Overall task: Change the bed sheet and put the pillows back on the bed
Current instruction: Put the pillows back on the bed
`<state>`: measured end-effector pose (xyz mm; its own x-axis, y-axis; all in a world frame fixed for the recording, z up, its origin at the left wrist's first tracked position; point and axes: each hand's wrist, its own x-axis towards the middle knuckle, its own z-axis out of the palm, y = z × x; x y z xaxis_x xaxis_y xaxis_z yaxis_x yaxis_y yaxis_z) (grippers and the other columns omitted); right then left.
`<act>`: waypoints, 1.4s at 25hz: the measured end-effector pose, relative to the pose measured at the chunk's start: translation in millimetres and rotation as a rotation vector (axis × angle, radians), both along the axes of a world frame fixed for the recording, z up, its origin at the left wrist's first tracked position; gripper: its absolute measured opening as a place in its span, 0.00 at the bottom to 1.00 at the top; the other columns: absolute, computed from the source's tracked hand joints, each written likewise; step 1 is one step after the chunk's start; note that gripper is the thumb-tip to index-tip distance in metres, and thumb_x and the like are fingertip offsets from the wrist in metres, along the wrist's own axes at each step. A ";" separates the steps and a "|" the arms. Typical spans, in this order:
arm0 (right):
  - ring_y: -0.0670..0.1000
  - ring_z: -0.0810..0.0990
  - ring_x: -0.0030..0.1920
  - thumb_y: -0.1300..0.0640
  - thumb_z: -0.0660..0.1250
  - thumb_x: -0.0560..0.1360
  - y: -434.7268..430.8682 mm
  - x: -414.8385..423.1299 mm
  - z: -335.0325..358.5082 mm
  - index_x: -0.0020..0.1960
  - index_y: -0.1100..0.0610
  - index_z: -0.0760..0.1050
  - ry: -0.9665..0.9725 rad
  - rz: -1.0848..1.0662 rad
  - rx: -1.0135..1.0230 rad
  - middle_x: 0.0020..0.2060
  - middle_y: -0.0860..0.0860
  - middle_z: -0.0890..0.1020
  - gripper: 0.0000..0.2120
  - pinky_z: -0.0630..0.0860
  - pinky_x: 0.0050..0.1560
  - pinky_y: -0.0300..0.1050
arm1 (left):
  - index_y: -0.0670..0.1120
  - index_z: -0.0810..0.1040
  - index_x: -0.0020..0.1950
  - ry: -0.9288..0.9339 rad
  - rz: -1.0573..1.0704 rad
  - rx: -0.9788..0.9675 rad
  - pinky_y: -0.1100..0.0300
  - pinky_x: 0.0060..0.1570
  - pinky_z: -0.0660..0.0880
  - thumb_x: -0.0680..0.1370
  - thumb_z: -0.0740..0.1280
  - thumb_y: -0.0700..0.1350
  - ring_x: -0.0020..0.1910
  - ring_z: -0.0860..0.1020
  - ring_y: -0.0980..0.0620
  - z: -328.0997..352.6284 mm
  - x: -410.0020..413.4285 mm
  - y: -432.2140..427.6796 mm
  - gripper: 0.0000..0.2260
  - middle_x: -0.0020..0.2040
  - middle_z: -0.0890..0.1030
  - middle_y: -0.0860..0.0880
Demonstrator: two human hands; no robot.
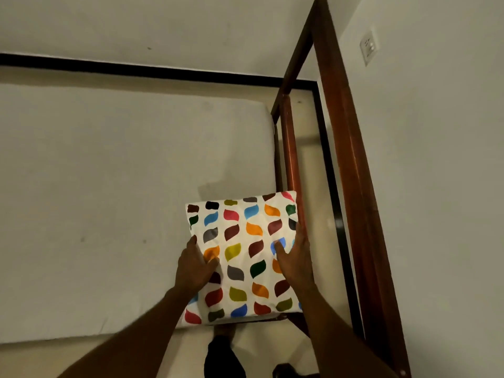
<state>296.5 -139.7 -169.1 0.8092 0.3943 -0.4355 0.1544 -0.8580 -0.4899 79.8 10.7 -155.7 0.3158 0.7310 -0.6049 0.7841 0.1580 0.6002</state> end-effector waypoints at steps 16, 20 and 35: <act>0.64 0.43 0.83 0.36 0.59 0.81 27.5 -31.2 -57.9 0.85 0.45 0.39 -0.092 0.485 -0.314 0.85 0.55 0.43 0.42 0.59 0.78 0.70 | 0.53 0.58 0.83 0.232 -0.390 0.248 0.39 0.71 0.72 0.77 0.71 0.60 0.81 0.60 0.41 -40.0 35.4 -8.7 0.38 0.84 0.56 0.45; 0.63 0.34 0.82 0.35 0.58 0.82 35.2 -11.0 -92.5 0.84 0.41 0.35 0.037 0.533 -0.346 0.84 0.53 0.37 0.41 0.53 0.80 0.70 | 0.55 0.47 0.86 0.224 -0.563 0.083 0.45 0.80 0.55 0.80 0.68 0.61 0.84 0.44 0.43 -59.5 55.6 -1.1 0.42 0.85 0.41 0.49; 0.60 0.67 0.76 0.42 0.55 0.85 103.5 -251.0 193.1 0.82 0.53 0.58 -0.185 0.966 -0.279 0.79 0.57 0.65 0.29 0.66 0.73 0.62 | 0.48 0.58 0.83 0.275 -0.374 0.189 0.39 0.74 0.64 0.81 0.66 0.54 0.82 0.56 0.41 174.8 -194.8 25.6 0.33 0.85 0.50 0.45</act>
<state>45.5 -36.2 24.0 0.2629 0.8179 -0.5118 0.8938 -0.4062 -0.1900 -115.1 36.3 19.1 0.4249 0.7032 -0.5701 0.8993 -0.2559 0.3545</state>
